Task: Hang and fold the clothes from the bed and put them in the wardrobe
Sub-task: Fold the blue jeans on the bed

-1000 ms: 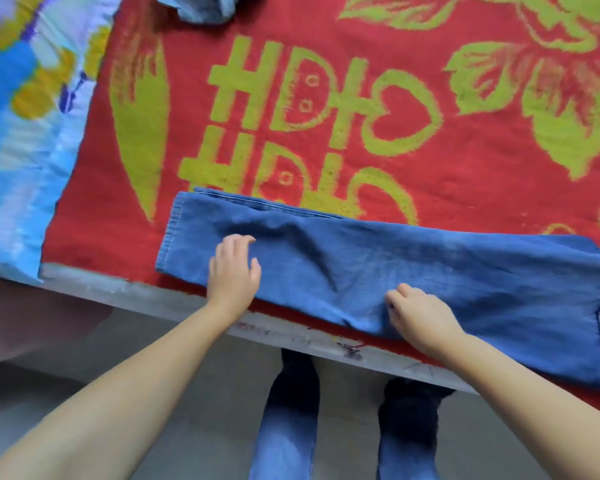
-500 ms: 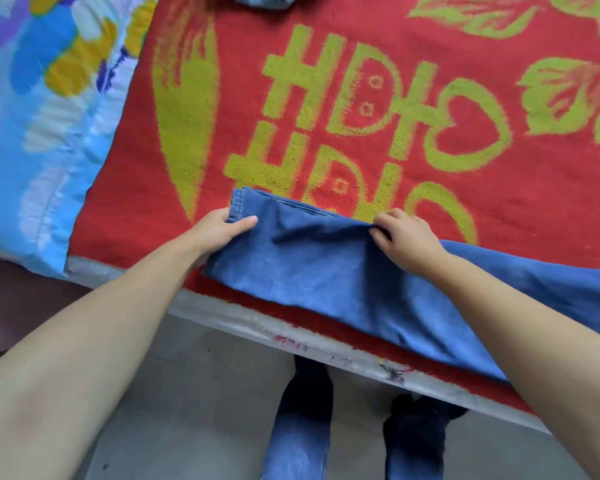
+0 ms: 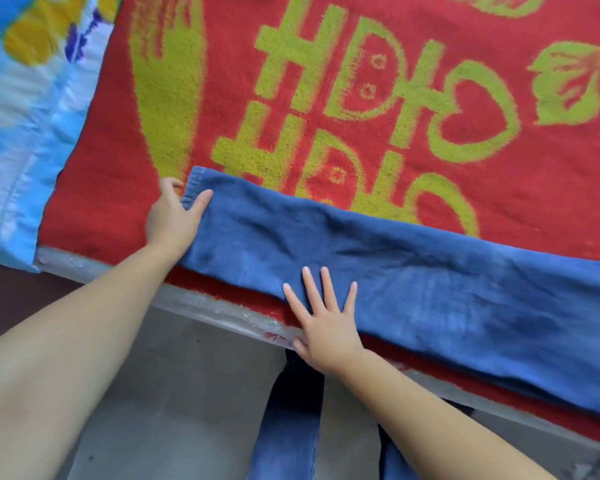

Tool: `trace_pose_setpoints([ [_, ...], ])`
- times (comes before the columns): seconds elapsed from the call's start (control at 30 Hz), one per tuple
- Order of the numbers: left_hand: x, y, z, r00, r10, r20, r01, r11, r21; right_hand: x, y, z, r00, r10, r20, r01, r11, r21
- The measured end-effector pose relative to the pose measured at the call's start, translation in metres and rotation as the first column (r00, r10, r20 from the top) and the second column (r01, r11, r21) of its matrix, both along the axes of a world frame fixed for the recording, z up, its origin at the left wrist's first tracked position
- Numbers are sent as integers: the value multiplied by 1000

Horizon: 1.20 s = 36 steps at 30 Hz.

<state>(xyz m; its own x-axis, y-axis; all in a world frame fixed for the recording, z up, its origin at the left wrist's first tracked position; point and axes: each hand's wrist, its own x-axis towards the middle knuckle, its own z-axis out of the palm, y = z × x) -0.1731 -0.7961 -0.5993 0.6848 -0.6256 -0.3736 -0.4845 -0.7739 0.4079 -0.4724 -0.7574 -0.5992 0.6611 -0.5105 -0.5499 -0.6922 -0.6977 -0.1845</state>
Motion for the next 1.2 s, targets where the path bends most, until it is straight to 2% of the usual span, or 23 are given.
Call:
trace_pose_setpoints([
  [0.1,5,8,5,976,-32,-215,40,999,33,8,-17,17,955,117,272,-162,975,151],
  [0.13,5,8,10,963,-30,-267,36,999,16,10,-26,24,936,85,342,-145,977,155],
  [0.17,3,5,17,964,-38,-262,37,999,-10,13,-35,30,933,4,359,-55,990,134],
  [0.2,2,0,24,974,-53,-221,45,998,-41,16,-43,32,935,-122,332,90,990,111],
  [0.27,-4,-11,40,990,-95,-102,84,991,-109,22,-54,24,944,-309,118,285,941,180],
  [0.33,-17,-20,59,985,-161,-60,149,975,-164,32,-60,18,963,-254,-91,269,933,237],
  [0.4,-36,-28,77,967,-210,-146,177,962,-208,38,-68,19,964,-210,-161,251,918,305],
  [0.47,-59,-33,96,901,-226,-371,138,959,-247,34,-79,27,947,-303,-109,318,832,454],
  [0.5,-74,-35,108,842,-251,-478,128,953,-275,28,-88,39,894,-444,-63,396,716,575],
  [0.53,-90,-36,116,788,-292,-541,148,944,-294,20,-99,56,763,-644,-51,476,506,720],
  [0.57,-108,-37,123,751,-343,-564,199,932,-302,10,-108,75,573,-813,-106,490,236,839],
  [0.6,-129,-37,127,728,-400,-557,273,914,-300,-2,-116,91,373,-902,-217,428,-40,903],
  [0.63,-153,-35,129,714,-454,-533,352,891,-287,-17,-121,104,253,-926,-280,339,-186,922],
  [0.67,-180,-32,130,701,-511,-498,428,860,-279,-31,-123,115,207,-943,-260,285,-196,938],
  [0.7,-208,-28,128,679,-570,-464,504,820,-270,-45,-124,119,195,-965,-178,306,-113,945],
  [0.77,-257,-16,123,599,-694,-400,670,708,-223,-70,-120,117,176,-983,42,535,131,835],
  [0.8,-276,-10,118,562,-730,-389,728,660,-185,-83,-120,109,165,-976,143,679,218,702],
  [0.83,-288,-4,114,544,-757,-362,764,625,-161,-99,-119,98,160,-967,196,783,245,572],
  [0.87,-294,0,106,554,-790,-261,780,603,-169,-114,-118,88,155,-966,205,843,238,482],
  [0.93,-290,5,83,609,-790,71,787,591,-178,-139,-115,69,149,-975,168,883,207,420],
  [1.0,-273,4,51,613,-754,235,783,618,-61,-150,-109,52,131,-982,137,884,178,432],
  [1.13,-243,8,-1,576,-810,108,786,585,197,-139,-89,39,97,-940,327,868,241,434],
  [1.2,-242,9,-14,577,-808,118,780,588,217,-134,-83,35,92,-939,333,880,233,413],
])
